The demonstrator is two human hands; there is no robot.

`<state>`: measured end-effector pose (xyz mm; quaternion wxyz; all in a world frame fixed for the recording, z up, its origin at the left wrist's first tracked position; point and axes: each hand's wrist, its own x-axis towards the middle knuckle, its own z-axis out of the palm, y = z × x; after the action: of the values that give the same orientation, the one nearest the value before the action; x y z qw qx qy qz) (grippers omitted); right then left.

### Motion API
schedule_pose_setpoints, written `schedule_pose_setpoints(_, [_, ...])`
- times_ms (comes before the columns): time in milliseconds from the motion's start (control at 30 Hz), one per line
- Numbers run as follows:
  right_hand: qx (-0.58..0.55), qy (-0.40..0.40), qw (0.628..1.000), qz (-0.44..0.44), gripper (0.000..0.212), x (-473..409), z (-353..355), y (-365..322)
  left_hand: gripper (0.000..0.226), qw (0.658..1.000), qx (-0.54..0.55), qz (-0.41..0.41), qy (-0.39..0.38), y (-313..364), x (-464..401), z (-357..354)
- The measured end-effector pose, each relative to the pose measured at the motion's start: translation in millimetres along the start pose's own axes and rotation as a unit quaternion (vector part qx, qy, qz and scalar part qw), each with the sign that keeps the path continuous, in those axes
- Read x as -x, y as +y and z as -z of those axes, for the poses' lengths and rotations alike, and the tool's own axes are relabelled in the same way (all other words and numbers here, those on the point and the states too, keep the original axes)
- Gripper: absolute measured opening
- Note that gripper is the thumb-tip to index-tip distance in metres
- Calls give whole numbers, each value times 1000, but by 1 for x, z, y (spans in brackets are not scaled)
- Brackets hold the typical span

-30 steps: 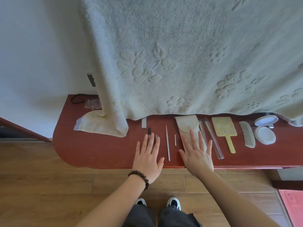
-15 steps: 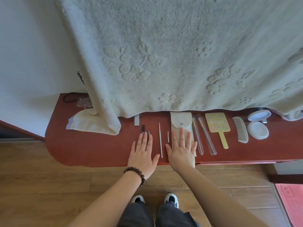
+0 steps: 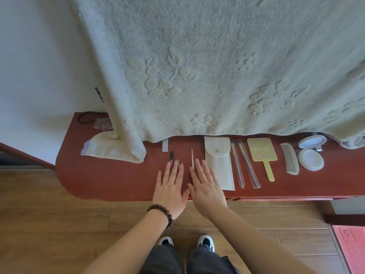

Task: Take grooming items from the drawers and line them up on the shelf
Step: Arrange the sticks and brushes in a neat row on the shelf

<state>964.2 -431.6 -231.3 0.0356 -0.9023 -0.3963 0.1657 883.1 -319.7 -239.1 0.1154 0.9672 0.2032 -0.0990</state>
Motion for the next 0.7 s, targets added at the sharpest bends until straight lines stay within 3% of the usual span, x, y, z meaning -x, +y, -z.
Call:
schedule_pose_setpoints(100, [27,-22,999,-24,75,-6,-4,-2,70,1000,6,7,-18,-3,2,-3])
schedule_pose_setpoints(233, [30,-50,998,-36,61,-9,-6,-4,68,1000,4,1,-27,-3,0,-2])
schedule_pose_setpoints(700, [-41,-72,995,-63,57,-22,4,-12,61,999,7,5,-42,11,-16,5])
